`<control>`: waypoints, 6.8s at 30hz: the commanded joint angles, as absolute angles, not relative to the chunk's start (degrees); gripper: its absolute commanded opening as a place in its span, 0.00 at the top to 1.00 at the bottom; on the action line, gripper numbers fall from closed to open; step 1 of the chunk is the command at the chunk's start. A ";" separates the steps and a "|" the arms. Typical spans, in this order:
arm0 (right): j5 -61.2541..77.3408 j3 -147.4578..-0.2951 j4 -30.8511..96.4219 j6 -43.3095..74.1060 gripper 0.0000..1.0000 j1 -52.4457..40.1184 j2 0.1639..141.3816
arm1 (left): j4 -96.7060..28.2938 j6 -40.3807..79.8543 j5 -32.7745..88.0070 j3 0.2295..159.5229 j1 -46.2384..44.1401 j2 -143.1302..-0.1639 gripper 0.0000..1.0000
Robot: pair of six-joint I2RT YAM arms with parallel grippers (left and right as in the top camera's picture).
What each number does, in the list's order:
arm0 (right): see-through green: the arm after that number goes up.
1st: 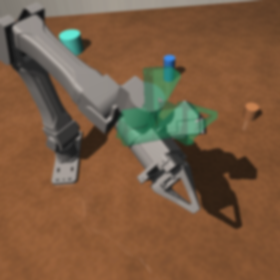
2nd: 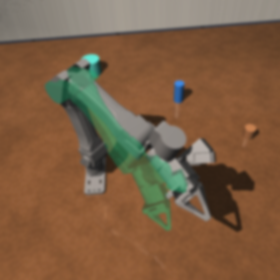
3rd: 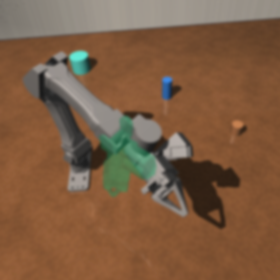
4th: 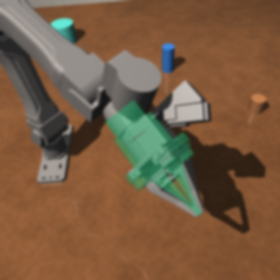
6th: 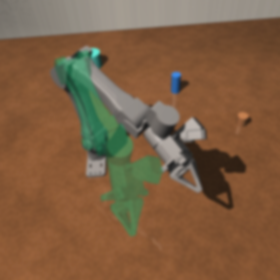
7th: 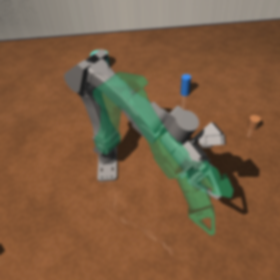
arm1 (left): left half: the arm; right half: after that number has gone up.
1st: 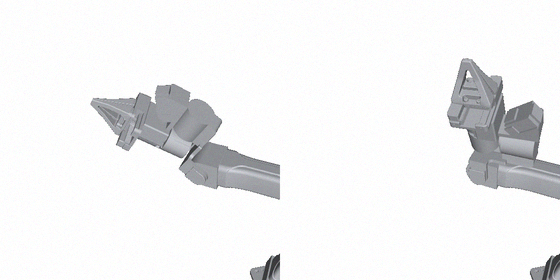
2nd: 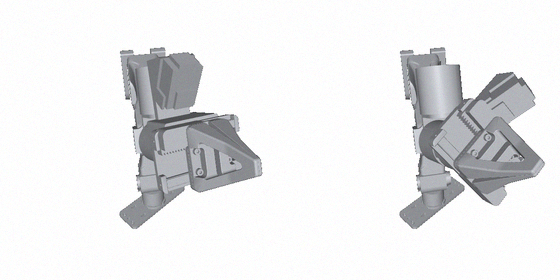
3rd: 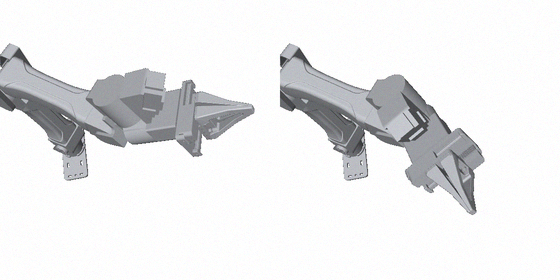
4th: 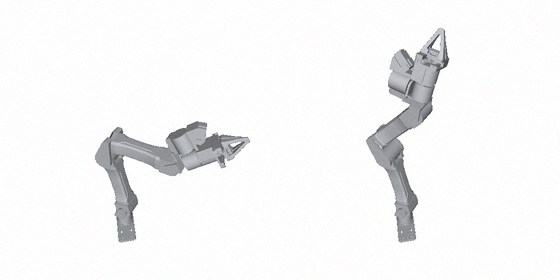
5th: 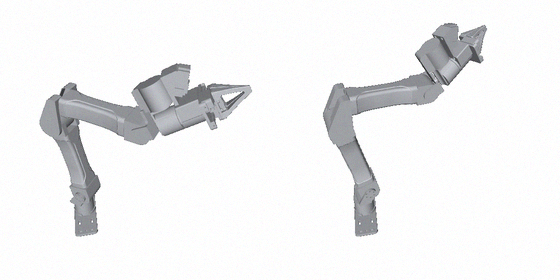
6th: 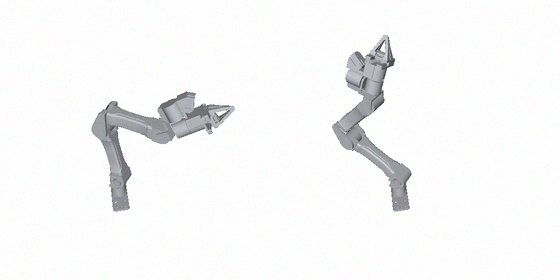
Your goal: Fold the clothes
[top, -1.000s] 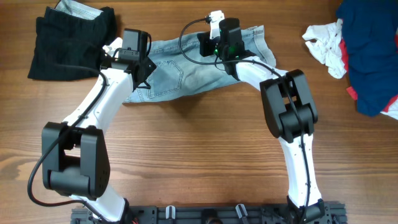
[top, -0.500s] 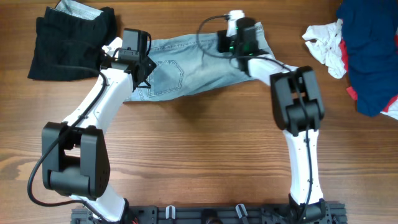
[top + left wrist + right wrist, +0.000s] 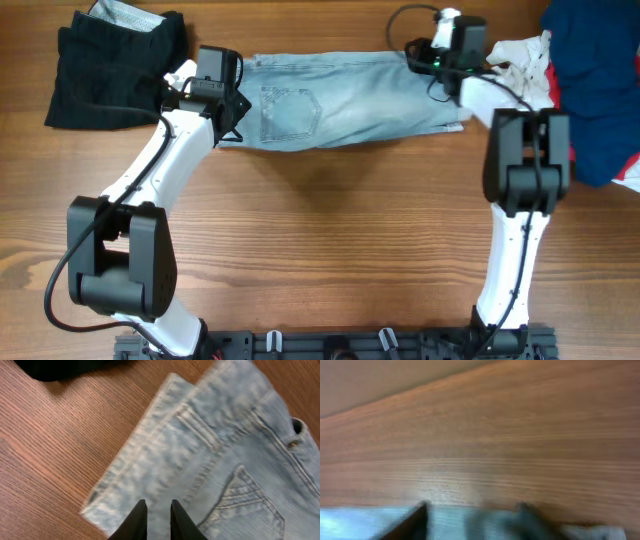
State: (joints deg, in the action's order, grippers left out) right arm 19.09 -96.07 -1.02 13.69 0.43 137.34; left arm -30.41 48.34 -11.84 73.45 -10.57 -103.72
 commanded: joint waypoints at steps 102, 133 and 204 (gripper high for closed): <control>15.77 -79.15 21.76 7.68 0.96 4.03 128.05 | -17.39 15.14 25.47 73.52 5.85 -118.80 0.96; 16.78 -79.15 20.64 16.56 0.96 -8.93 128.05 | -19.79 23.05 23.90 80.62 -14.31 -103.28 0.96; 24.01 -80.01 20.21 15.16 0.96 -5.15 130.04 | -53.95 14.63 -1.69 107.37 -14.37 -104.01 0.96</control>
